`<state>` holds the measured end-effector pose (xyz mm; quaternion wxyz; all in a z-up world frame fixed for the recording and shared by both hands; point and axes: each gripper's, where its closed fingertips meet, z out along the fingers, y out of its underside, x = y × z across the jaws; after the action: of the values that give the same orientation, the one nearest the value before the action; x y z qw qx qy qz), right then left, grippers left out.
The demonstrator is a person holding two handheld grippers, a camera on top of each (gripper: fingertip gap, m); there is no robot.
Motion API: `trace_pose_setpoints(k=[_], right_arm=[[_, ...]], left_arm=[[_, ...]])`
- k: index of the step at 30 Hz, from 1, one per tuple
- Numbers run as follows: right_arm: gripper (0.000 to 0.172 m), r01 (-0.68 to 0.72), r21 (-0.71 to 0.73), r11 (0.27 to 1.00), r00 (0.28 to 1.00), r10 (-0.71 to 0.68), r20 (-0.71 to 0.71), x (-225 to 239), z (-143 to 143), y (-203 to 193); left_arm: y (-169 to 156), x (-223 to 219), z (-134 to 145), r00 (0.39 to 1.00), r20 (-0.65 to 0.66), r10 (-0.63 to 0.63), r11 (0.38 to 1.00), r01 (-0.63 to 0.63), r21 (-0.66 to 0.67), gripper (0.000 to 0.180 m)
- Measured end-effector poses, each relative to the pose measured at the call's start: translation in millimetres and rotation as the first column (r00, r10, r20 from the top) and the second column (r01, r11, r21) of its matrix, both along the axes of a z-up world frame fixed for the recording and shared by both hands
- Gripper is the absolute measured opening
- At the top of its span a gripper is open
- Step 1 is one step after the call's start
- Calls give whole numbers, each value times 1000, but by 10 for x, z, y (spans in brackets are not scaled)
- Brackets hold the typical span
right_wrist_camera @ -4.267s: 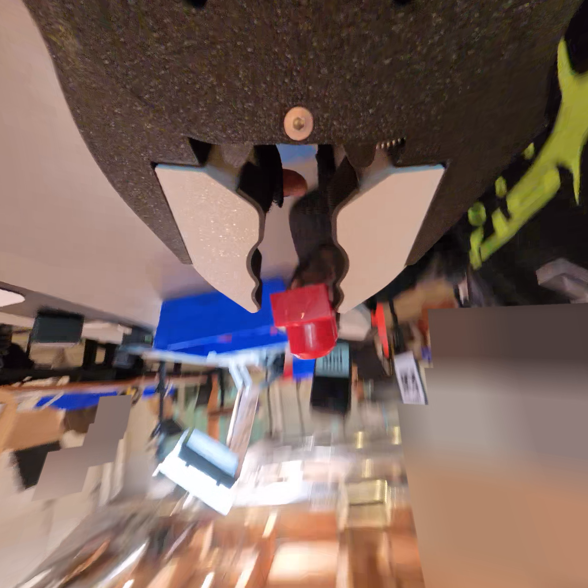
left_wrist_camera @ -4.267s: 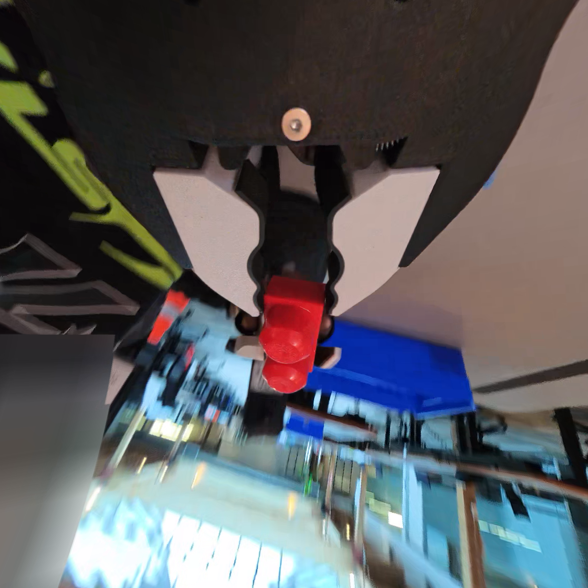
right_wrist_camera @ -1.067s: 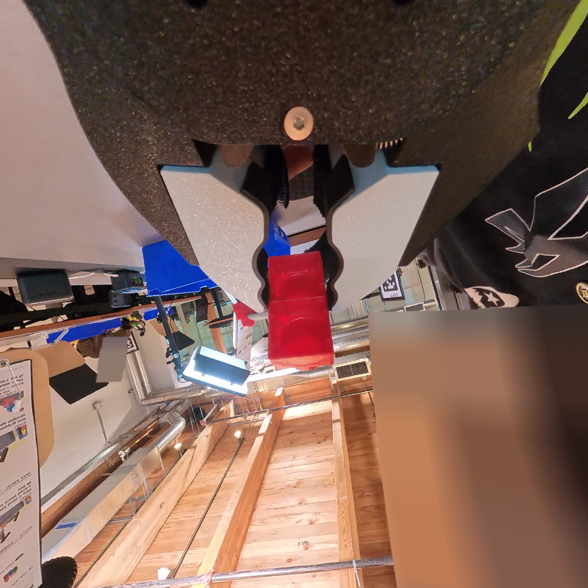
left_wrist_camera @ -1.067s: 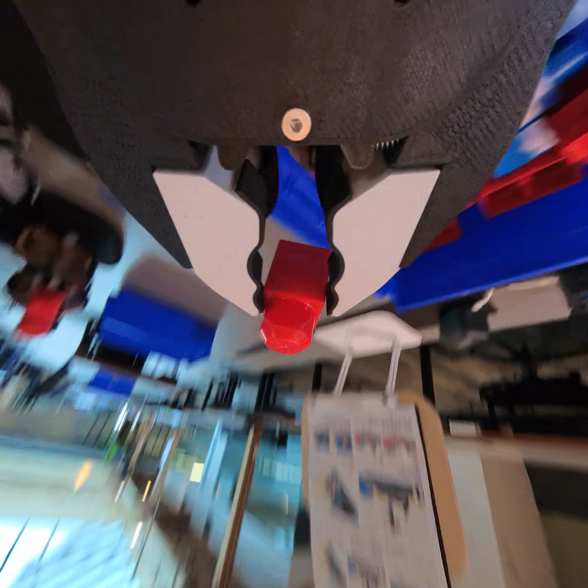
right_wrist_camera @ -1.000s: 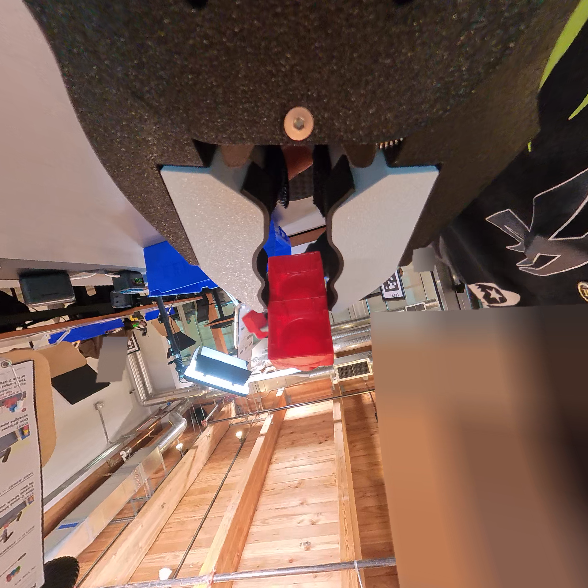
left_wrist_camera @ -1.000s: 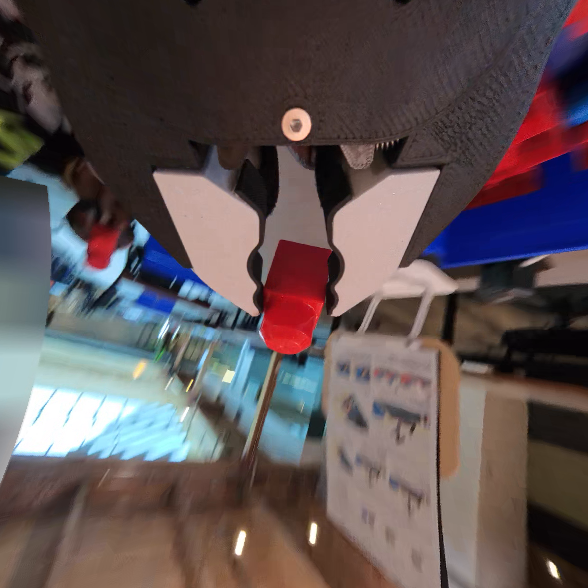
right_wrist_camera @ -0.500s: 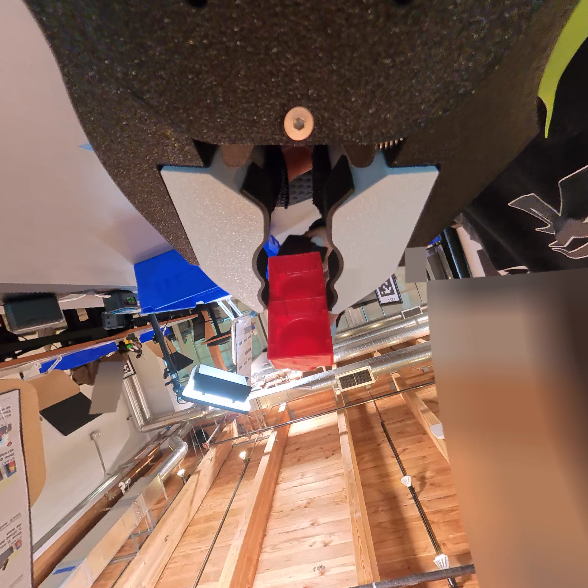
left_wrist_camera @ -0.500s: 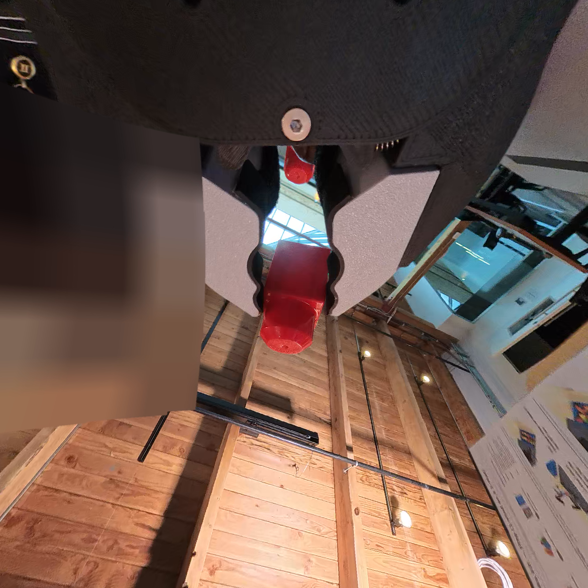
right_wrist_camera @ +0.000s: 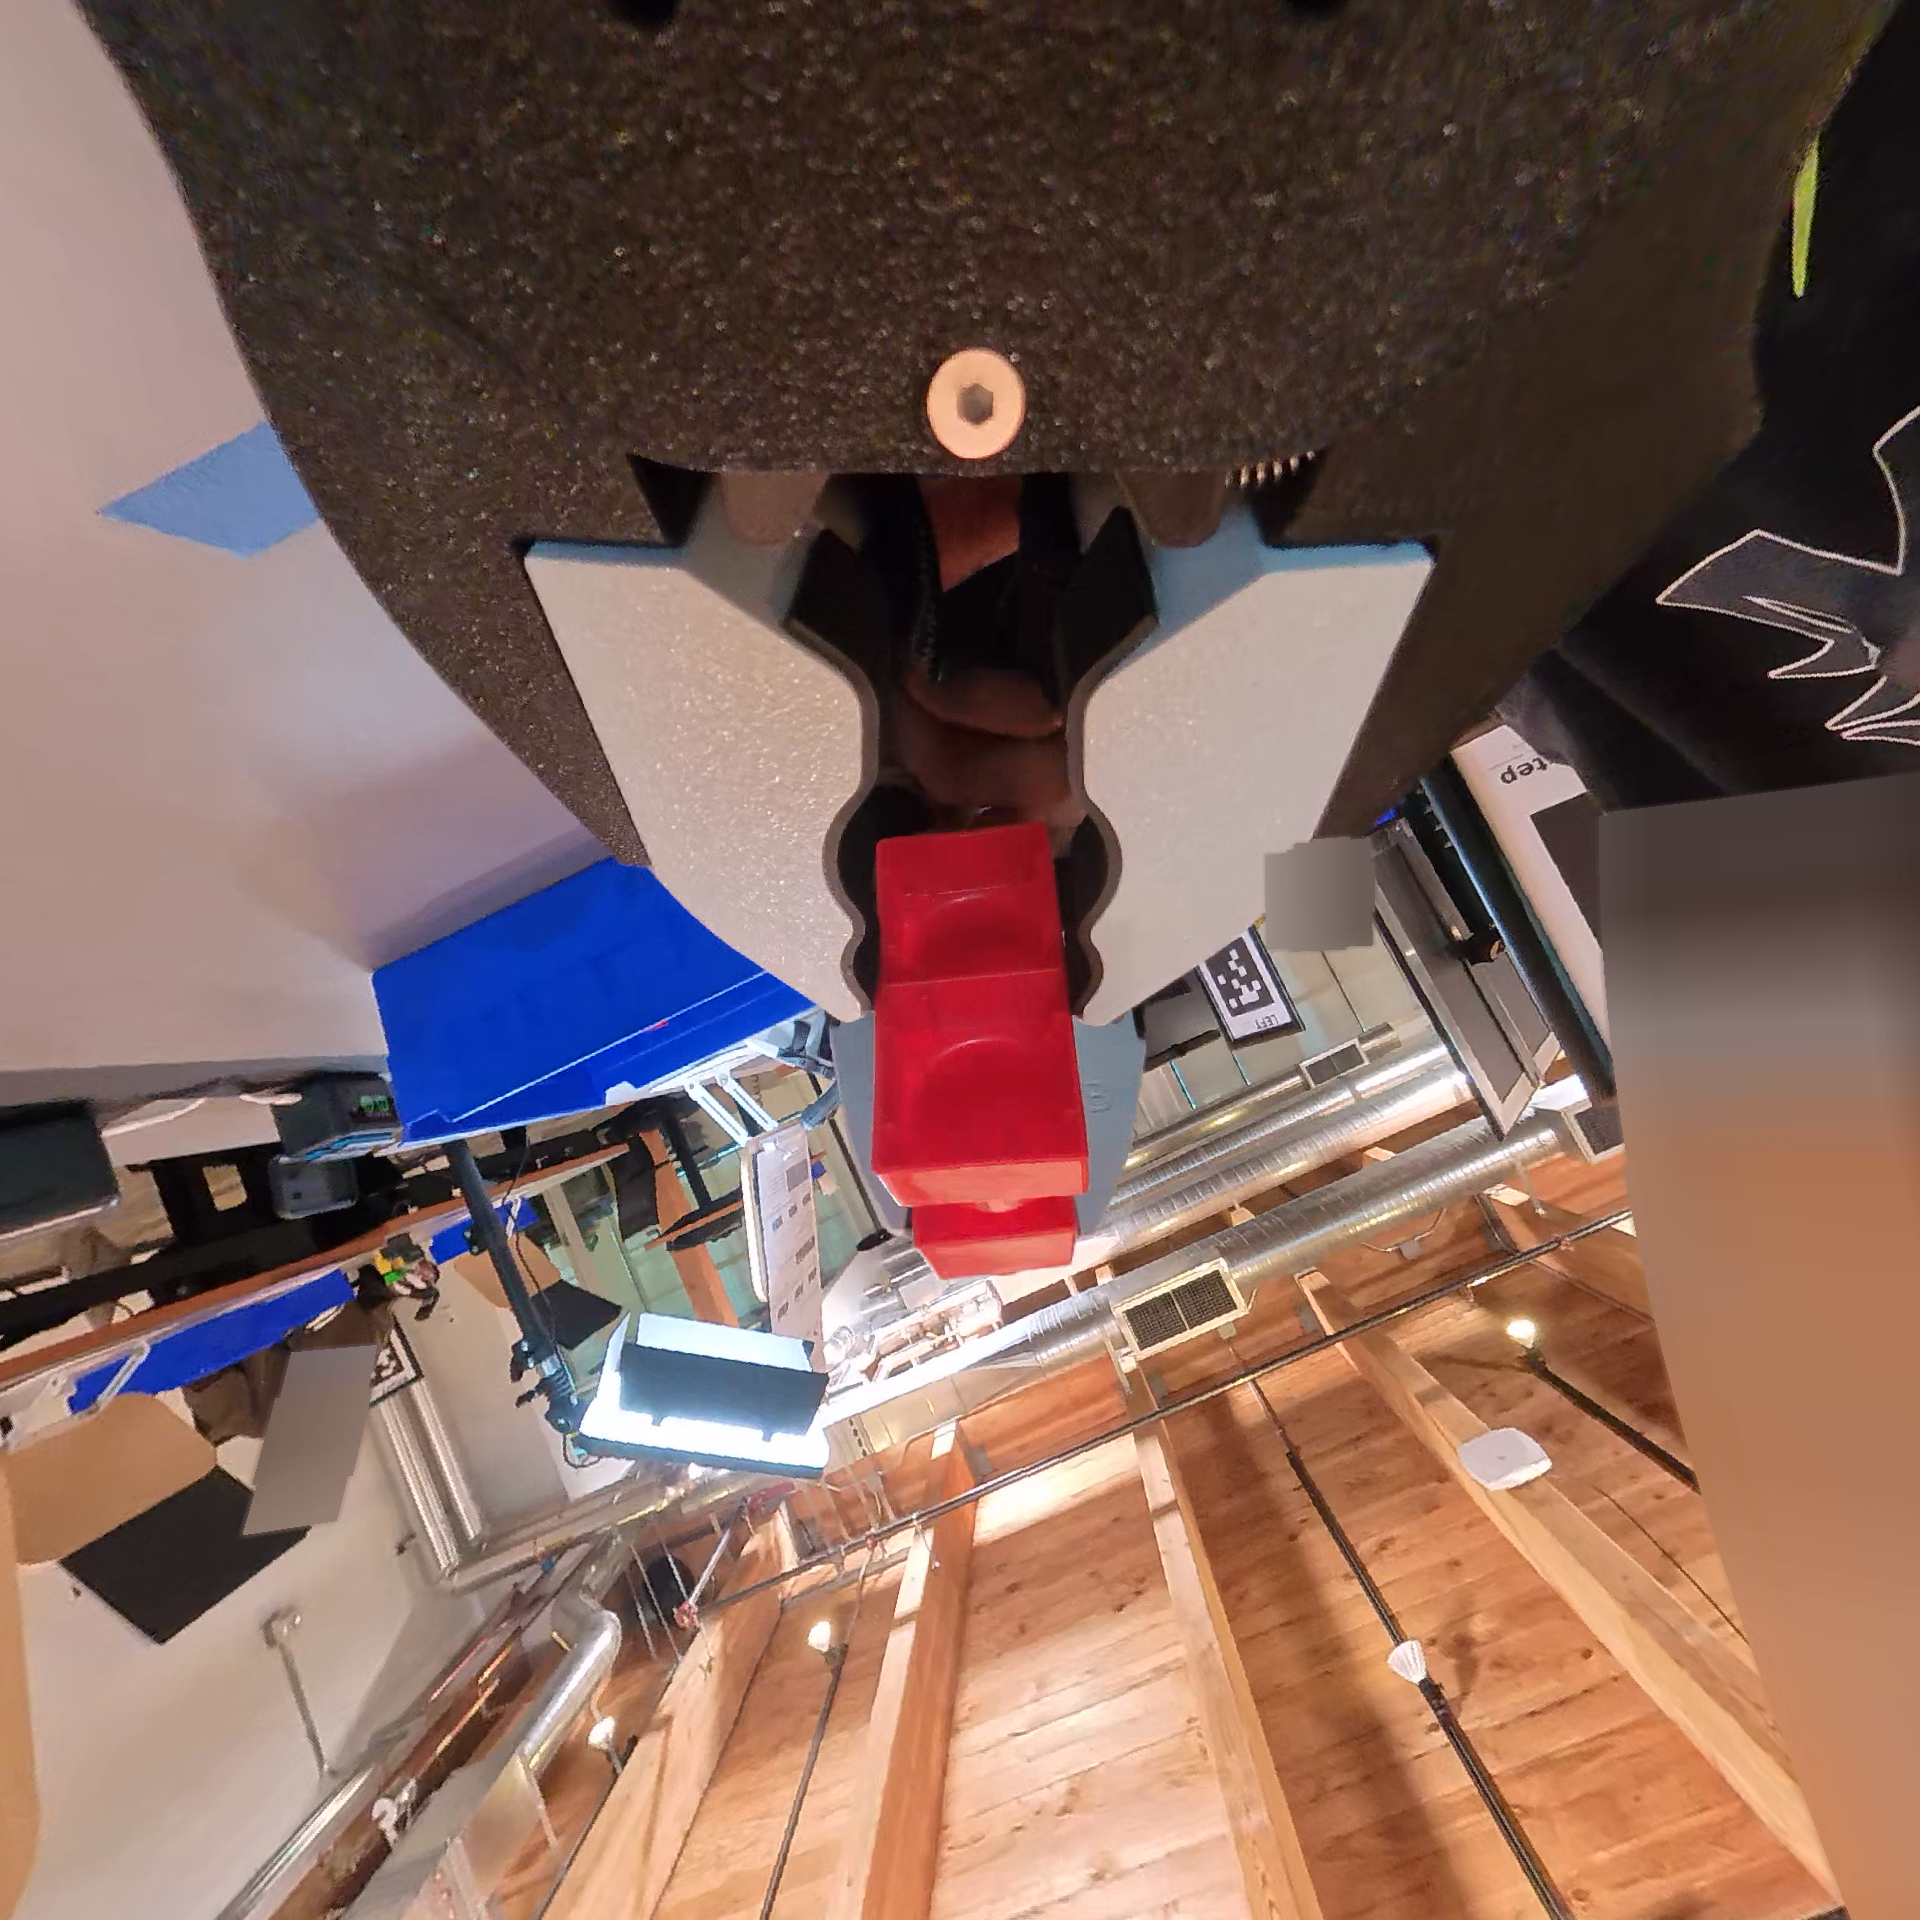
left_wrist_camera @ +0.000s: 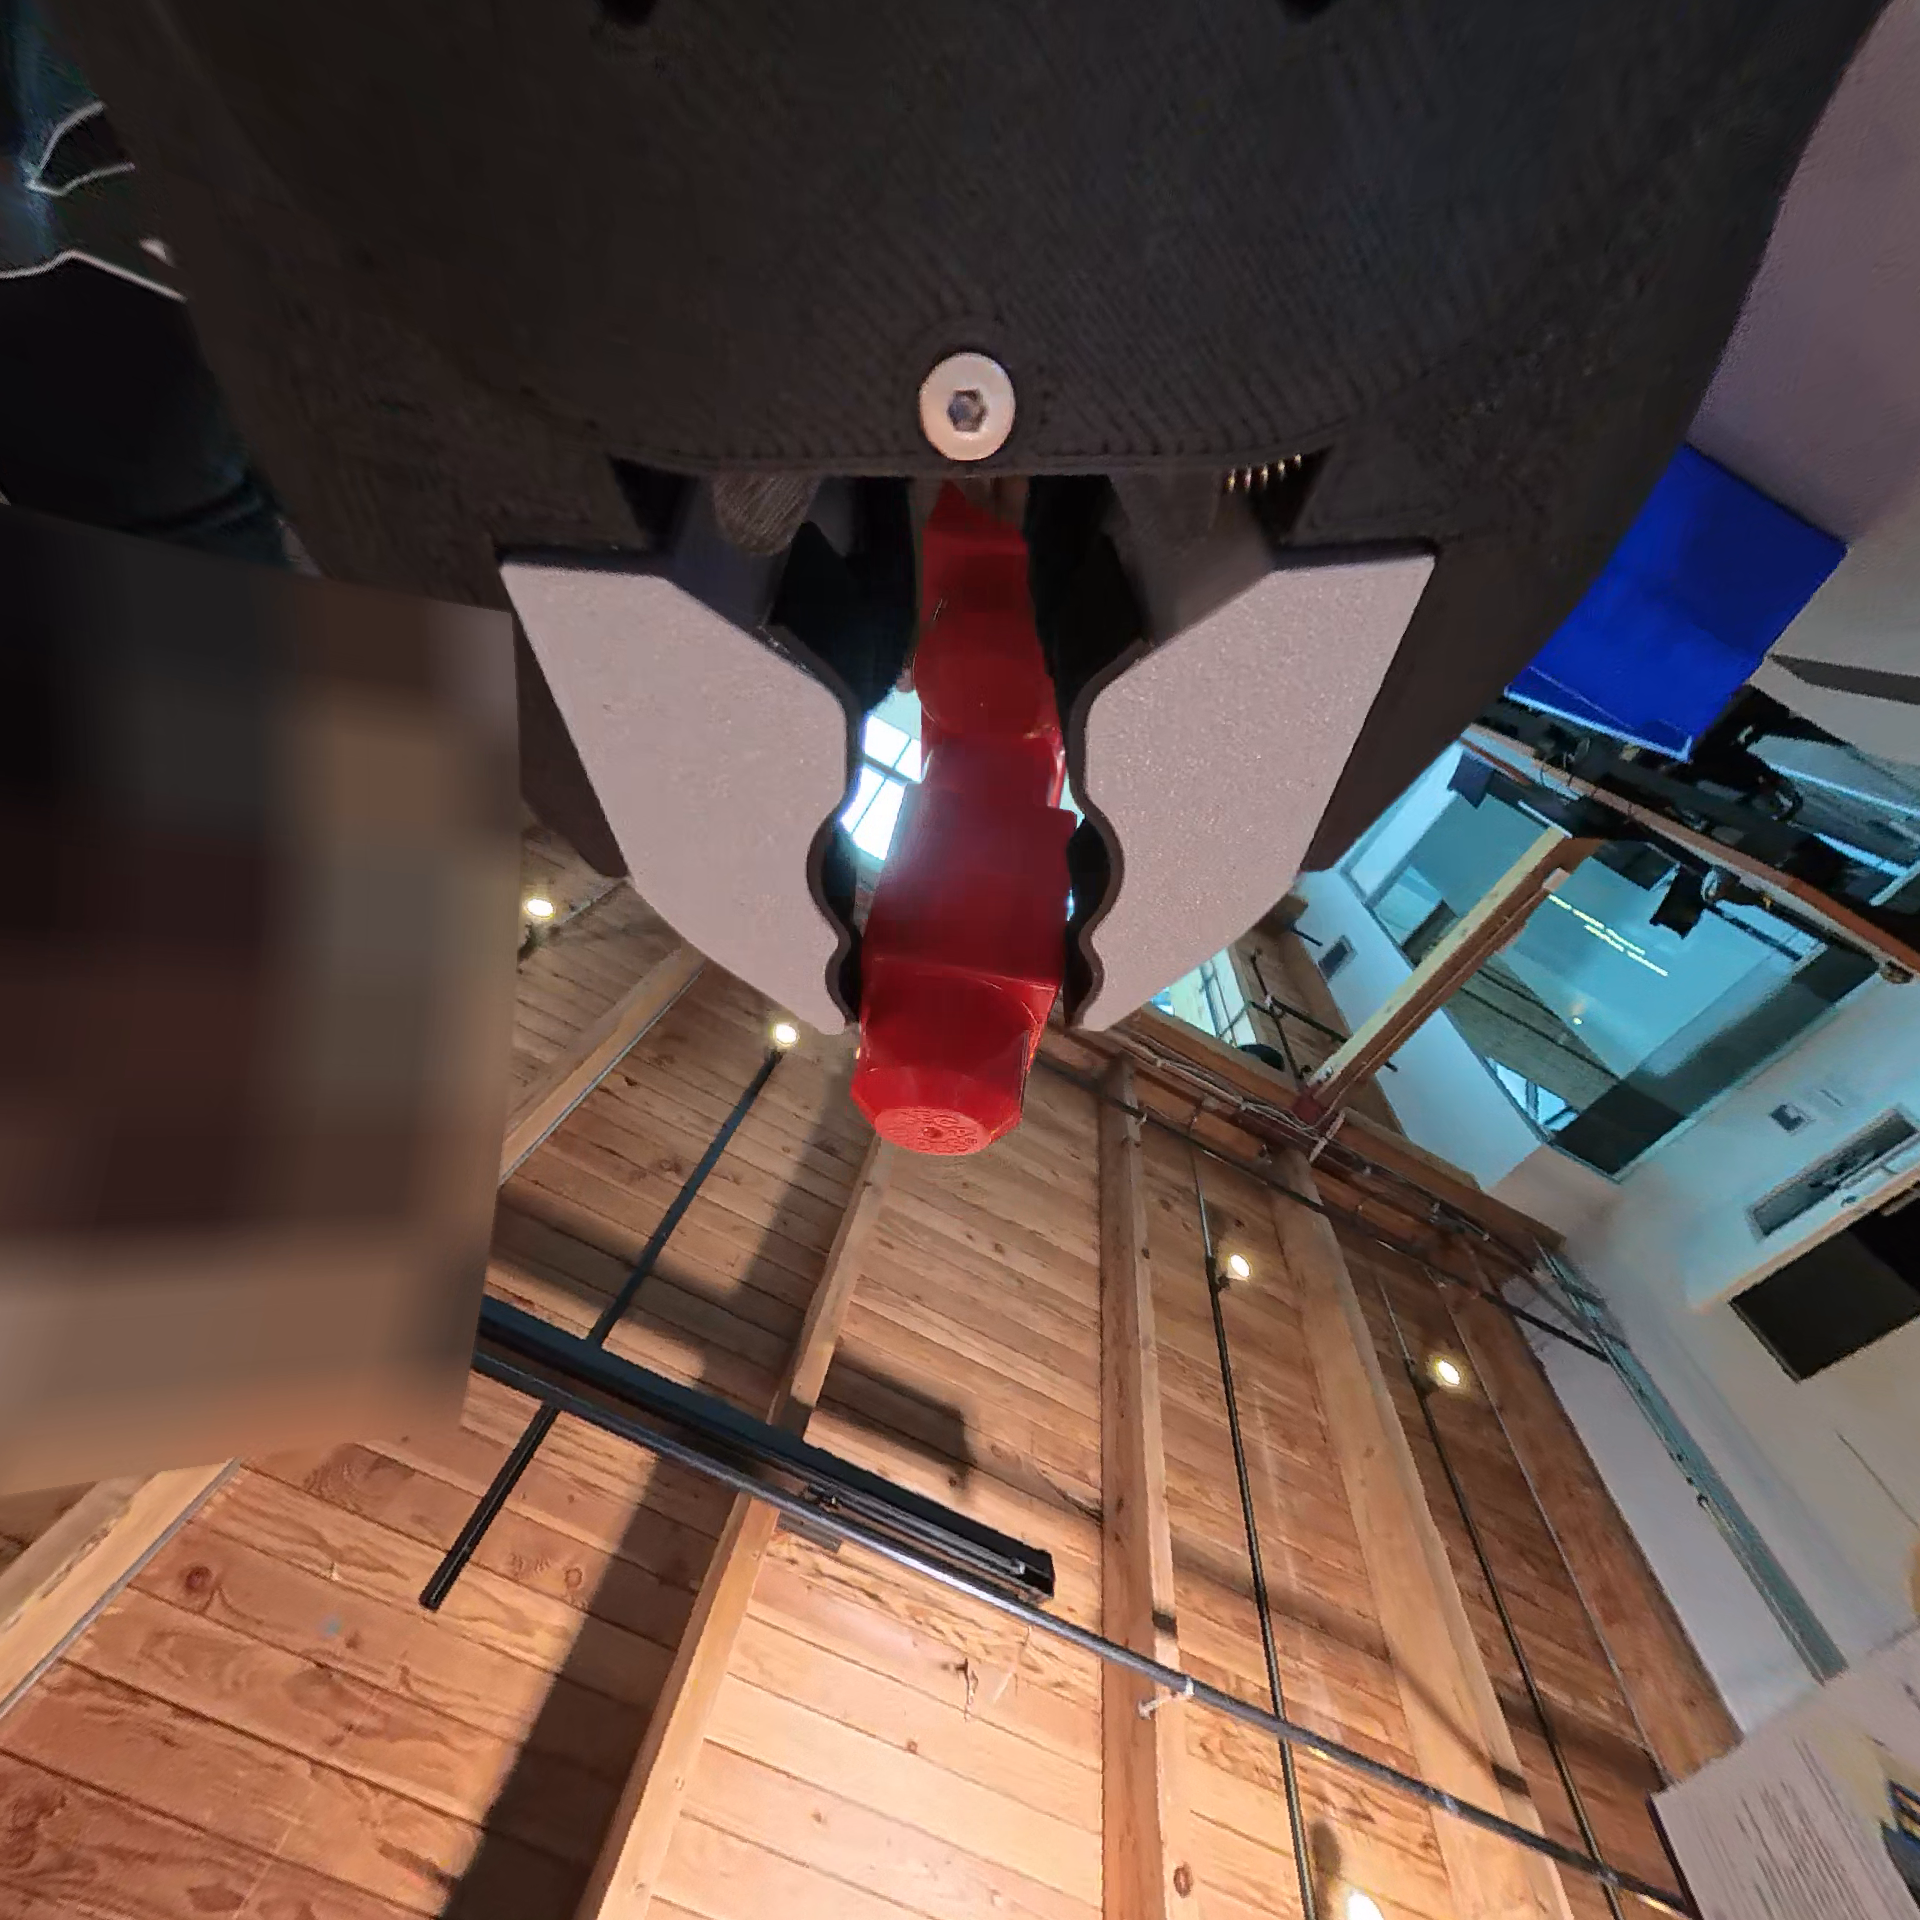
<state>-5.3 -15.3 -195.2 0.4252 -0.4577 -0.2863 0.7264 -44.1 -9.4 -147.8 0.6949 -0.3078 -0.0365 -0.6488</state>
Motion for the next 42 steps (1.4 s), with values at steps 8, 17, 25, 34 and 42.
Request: trace_pose_setpoints(k=[8, 17, 25, 34, 42], right_arm=[[35, -2, 30, 1000, 1000, 2, 2, -15, 6, -12], [34, 16, 95, 995, 1000, -18, 22, 35, -2, -2], [34, -57, 142, 988, 994, 42, 103, 89, -66, -66], [35, -103, 121, 987, 985, 85, 148, 58, -154, -100], [34, -128, 260, 957, 961, 55, 270, 36, -308, -138]], left_arm=[[-5, 177, -63, 997, -60, -52, 999, 52, -4, 38], [-14, 325, -99, 966, -235, -104, 995, 102, -22, 37], [-115, 426, -221, 842, -469, -266, 962, 264, -72, 37], [-164, 407, -357, 702, -661, -265, 960, 254, -116, 37], [-209, 381, -515, 431, -878, -210, 971, 197, -136, 51]])
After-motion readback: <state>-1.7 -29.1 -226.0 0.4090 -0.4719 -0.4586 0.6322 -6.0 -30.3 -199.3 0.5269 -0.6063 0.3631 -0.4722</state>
